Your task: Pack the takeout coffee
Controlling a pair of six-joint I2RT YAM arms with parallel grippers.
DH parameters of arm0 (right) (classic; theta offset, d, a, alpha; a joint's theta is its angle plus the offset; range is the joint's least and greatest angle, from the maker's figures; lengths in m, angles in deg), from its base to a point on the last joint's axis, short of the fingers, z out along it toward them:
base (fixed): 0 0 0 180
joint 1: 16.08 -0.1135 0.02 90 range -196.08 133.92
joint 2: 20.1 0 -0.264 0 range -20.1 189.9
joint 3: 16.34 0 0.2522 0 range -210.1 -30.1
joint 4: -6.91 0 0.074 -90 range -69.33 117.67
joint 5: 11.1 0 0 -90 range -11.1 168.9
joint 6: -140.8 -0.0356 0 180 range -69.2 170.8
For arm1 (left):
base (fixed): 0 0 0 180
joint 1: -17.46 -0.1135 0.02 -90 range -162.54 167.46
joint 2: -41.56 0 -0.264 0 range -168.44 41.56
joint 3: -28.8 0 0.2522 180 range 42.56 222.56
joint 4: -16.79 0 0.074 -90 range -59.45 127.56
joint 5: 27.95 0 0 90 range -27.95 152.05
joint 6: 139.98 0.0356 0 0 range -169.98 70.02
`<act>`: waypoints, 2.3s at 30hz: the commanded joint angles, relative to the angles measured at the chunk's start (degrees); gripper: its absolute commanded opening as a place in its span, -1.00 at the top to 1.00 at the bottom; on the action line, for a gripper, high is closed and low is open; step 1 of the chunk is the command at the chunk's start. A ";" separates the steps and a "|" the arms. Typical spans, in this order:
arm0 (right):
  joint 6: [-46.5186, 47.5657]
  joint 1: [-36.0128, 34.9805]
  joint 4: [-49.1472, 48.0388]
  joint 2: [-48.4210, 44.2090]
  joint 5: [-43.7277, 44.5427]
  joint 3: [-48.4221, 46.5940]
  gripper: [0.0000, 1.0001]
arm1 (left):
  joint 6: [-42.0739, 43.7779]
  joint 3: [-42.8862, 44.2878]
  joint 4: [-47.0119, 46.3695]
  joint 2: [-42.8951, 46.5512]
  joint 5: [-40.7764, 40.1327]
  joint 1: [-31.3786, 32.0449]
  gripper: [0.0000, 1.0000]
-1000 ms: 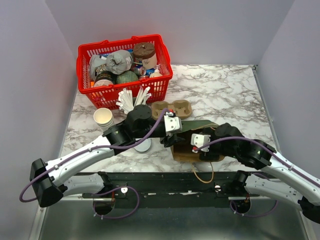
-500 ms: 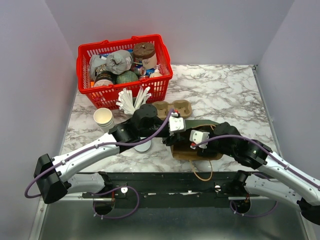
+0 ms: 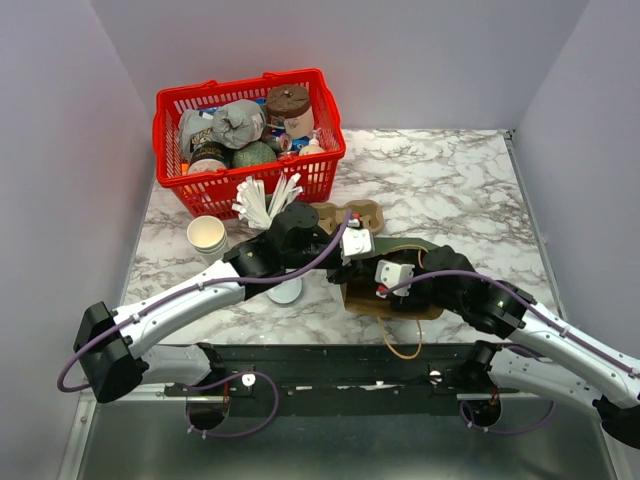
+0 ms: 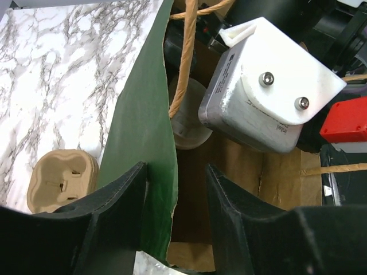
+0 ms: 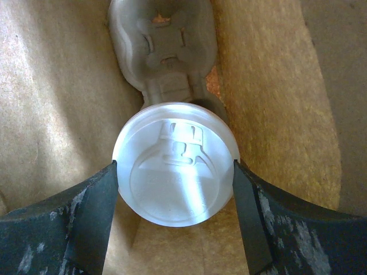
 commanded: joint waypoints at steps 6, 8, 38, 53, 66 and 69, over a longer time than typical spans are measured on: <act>0.94 0.29 -1.01 -0.70 3.38 1.44 0.99 | -0.09 2.38 0.90 -1.74 2.84 -0.61 0.28; 1.02 0.29 -1.01 -0.52 3.47 1.53 0.99 | -0.09 2.73 1.08 -1.92 3.10 -0.69 0.31; 2.78 0.90 -1.88 -0.43 4.87 0.91 0.99 | -0.79 4.31 1.34 -3.94 3.90 -1.05 0.86; 3.22 4.41 -4.70 -1.23 0.83 5.92 0.99 | 0.88 5.54 1.25 -4.46 6.09 -1.05 0.97; 6.56 6.96 -8.65 0.09 -0.40 8.73 0.99 | 0.09 5.99 0.81 -5.43 8.38 -1.84 0.96; 7.18 7.93 -9.01 1.14 -1.10 9.00 0.99 | -0.17 5.99 0.64 -5.43 8.47 -2.01 0.97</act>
